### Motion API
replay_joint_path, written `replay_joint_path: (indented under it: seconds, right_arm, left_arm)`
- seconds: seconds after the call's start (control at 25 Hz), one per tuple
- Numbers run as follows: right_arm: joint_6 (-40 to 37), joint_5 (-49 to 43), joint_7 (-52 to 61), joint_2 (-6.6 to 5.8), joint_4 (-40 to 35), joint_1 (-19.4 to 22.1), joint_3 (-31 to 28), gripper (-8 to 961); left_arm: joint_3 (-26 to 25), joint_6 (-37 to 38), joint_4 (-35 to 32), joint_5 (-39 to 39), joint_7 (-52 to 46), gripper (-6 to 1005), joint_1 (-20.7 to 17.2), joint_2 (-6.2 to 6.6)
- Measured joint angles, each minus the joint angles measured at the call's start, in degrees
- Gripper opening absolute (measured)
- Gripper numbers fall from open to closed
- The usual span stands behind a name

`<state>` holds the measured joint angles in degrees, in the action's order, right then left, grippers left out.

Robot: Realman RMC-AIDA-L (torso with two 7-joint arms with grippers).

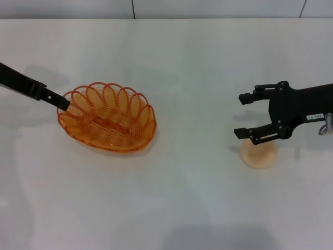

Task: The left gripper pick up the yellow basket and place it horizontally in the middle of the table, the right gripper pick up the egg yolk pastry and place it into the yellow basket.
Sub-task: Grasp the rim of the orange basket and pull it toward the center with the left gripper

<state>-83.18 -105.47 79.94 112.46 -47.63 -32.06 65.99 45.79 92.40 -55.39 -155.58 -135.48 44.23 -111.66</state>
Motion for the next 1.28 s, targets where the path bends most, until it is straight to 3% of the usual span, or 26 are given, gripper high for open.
replay_joint_path:
  seconds: [0.56,1.0,1.28]
  right_arm:
    - [0.04,0.0,-1.64,0.55,0.33,-0.03,0.02,841]
    - [0.29,0.0,-2.26,0.63,0.77,-0.02,-0.17,842]
    - [0.87,0.0,-2.26,0.65,0.79,0.14,-0.23,841]
  left_arm:
    - [2.14,-9.98,9.05,-0.21,-0.55,793,0.85,-0.72]
    - [2.28,-13.54,9.82,0.09,0.2,779,0.53,-1.36]
    - [2.53,-15.19,11.72,-0.19,0.74,640,0.86,-1.37]
